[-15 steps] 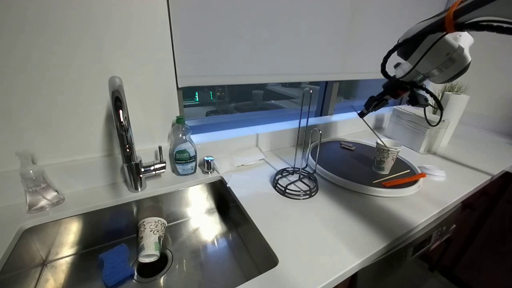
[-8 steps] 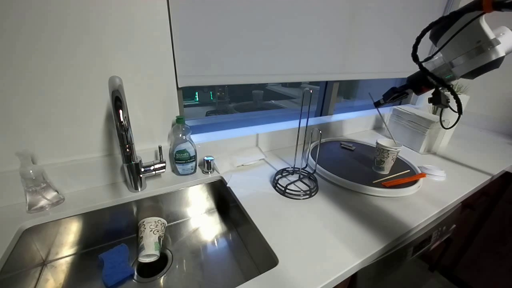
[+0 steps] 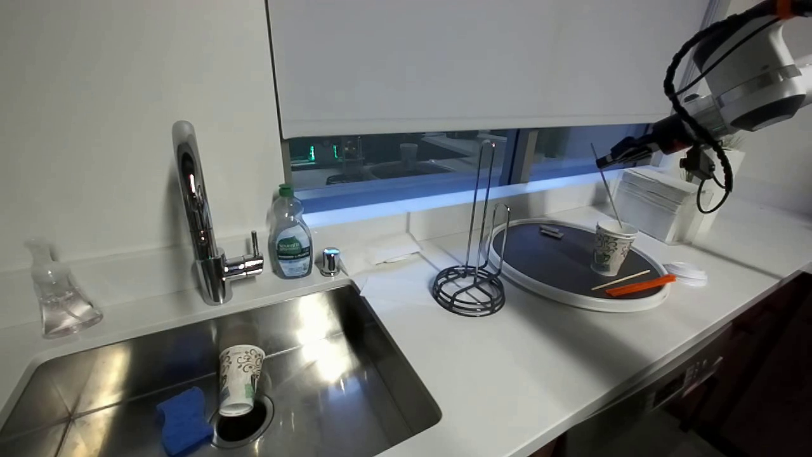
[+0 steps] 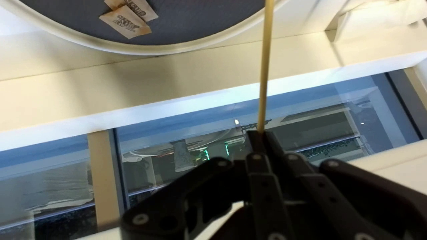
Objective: Pick up the stick on the left of the tray and put it in the cup
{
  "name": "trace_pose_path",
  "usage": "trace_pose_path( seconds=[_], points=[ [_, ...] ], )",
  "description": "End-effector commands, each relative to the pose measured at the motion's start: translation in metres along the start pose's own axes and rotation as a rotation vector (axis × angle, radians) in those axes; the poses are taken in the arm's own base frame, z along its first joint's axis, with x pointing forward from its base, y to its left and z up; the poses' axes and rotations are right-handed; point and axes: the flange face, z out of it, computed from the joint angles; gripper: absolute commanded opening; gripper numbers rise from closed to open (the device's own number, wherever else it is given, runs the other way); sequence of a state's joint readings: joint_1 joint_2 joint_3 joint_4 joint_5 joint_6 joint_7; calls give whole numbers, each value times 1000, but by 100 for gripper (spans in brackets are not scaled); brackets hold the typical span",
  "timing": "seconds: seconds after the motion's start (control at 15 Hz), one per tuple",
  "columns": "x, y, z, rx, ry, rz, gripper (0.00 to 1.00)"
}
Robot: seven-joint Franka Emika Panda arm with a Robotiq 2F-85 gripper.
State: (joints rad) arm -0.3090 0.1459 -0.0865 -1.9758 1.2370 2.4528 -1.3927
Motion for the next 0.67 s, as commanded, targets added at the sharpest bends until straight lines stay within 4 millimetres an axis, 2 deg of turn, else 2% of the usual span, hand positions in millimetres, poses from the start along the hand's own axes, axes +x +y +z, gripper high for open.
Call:
trace_pose_path(
  seconds=[0.0,0.4,0.6],
  points=[
    [-8,-2,7,-24,51,-6,2],
    [-10,6,6,-57,87,-4,2],
    [-14,12,12,-70,95,6,2]
  ],
)
